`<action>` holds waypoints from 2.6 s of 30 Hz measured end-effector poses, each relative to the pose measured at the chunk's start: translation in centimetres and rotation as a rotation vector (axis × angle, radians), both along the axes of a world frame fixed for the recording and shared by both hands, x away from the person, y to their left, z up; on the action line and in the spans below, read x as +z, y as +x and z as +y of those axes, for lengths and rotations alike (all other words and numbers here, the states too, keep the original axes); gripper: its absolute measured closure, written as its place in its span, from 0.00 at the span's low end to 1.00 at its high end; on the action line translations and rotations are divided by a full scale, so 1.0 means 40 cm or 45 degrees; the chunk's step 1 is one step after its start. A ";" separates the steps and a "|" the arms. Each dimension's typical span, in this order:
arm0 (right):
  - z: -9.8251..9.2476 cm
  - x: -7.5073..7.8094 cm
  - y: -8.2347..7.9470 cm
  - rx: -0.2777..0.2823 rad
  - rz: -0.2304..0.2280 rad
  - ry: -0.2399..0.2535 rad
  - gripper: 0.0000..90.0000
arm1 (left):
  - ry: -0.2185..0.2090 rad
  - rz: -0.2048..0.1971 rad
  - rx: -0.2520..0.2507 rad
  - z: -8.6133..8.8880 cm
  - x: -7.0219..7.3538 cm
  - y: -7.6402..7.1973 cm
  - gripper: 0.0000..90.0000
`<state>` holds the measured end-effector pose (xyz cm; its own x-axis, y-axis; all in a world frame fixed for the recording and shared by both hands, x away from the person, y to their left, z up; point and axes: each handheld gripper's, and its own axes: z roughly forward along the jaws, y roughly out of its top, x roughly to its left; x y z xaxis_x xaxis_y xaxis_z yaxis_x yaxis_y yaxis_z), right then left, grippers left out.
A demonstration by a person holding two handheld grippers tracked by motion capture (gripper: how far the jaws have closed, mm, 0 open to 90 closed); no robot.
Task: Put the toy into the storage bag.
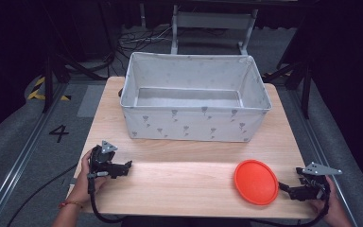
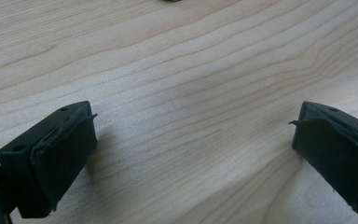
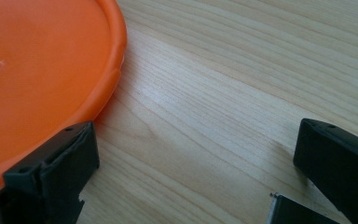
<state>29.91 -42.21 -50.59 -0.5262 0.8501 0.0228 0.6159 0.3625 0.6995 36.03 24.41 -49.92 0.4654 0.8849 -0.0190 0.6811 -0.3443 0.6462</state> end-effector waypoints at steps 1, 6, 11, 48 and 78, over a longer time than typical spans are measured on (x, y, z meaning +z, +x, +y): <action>0.000 0.000 0.000 0.002 0.000 0.000 0.00 | 0.000 -0.002 -0.020 0.005 0.000 -0.002 0.00; 0.000 0.000 0.001 0.018 -0.001 0.000 0.00 | -0.003 0.000 -0.109 0.020 0.000 -0.011 0.01; 0.000 0.000 0.001 0.021 0.000 -0.002 0.00 | -0.005 -0.001 -0.132 0.027 0.000 -0.016 0.01; 0.155 0.060 0.091 0.234 0.109 -0.007 0.24 | -0.007 -0.002 -0.143 0.033 0.000 -0.021 0.00; 0.148 0.049 0.077 0.158 0.146 0.078 0.71 | -0.005 -0.003 -0.149 0.034 0.000 -0.019 0.00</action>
<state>32.99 -36.29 -48.62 -0.6181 0.7738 0.1385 0.6460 0.3996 0.6504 35.26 25.77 -49.91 0.5657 0.8243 -0.0211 0.6347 -0.4190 0.6494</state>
